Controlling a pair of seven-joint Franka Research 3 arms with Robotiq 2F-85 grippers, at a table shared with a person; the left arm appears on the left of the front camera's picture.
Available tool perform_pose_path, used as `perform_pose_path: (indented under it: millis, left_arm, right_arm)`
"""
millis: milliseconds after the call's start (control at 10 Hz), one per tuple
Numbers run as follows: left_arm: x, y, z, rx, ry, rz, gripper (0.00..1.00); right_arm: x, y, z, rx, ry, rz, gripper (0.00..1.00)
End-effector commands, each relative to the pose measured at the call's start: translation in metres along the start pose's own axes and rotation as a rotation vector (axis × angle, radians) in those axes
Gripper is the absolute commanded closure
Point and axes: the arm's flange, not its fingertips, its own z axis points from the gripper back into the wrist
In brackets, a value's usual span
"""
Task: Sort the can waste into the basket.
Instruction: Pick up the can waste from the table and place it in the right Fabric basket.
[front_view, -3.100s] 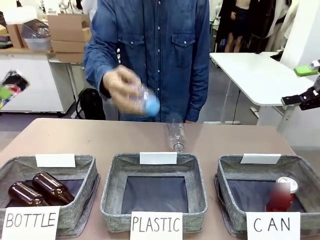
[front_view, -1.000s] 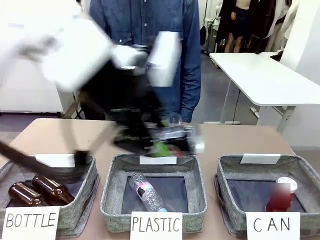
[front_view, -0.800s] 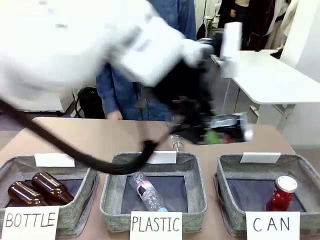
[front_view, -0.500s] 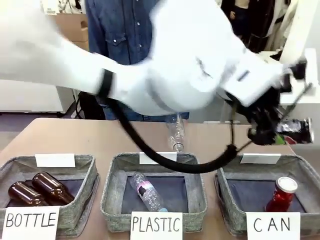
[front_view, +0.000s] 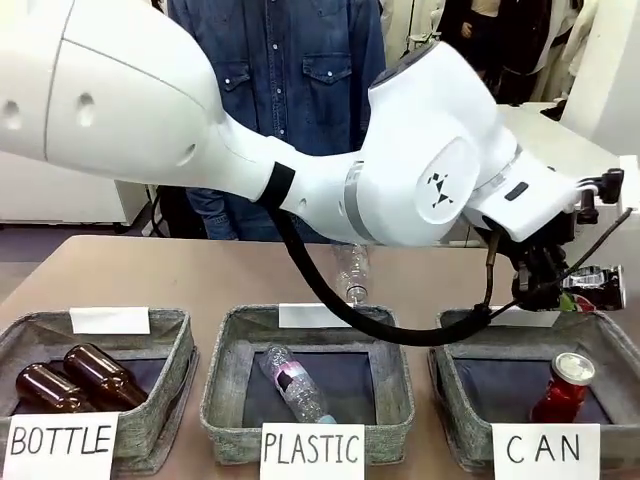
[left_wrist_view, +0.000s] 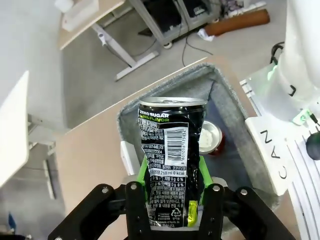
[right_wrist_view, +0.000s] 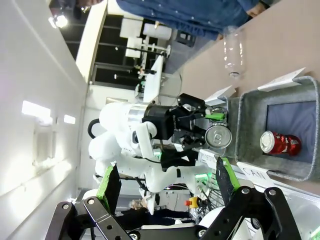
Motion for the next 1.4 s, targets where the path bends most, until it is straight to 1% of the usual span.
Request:
perform_pose_path:
  millis: [0, 100, 200, 800, 900, 1000, 1100, 1200, 1300]
  left_arm:
    - [0.008, 0.0, 0.006, -0.023, 0.003, -0.003, 0.49]
    - [0.007, 0.0, 0.006, -0.037, 0.005, -0.015, 0.02]
    - [0.006, 0.0, 0.007, -0.036, 0.008, -0.016, 0.0]
    - [0.002, 0.001, 0.017, -0.033, 0.01, -0.015, 0.0]
    - [-0.001, 0.001, 0.02, -0.036, 0.017, -0.011, 0.0]
    - [-0.003, -0.001, 0.027, -0.068, 0.013, 0.011, 0.0]
    - [-0.004, -0.009, 0.046, -0.14, 0.036, 0.047, 0.0]
    - [-0.005, -0.026, 0.078, -0.192, 0.045, 0.047, 0.0]
    - [-0.009, -0.052, 0.13, -0.211, 0.068, 0.042, 0.0]
  right_arm:
    - [-0.001, 0.003, 0.001, 0.021, -0.005, -0.009, 0.0]
    - [-0.001, 0.003, 0.001, 0.021, -0.005, -0.009, 0.0]
    - [-0.001, 0.003, 0.001, 0.021, -0.005, -0.009, 0.0]
    - [-0.001, 0.003, 0.001, 0.021, -0.005, -0.009, 0.0]
    - [-0.001, 0.003, 0.001, 0.021, -0.005, -0.009, 0.0]
    - [-0.001, 0.003, 0.001, 0.021, -0.005, -0.009, 0.0]
    - [0.0, 0.0, 0.0, 0.0, 0.0, 0.0, 0.0]
    - [0.006, 0.002, -0.008, -0.004, 0.017, 0.022, 0.0]
    - [0.019, 0.002, -0.022, 0.014, 0.055, 0.0, 0.0]
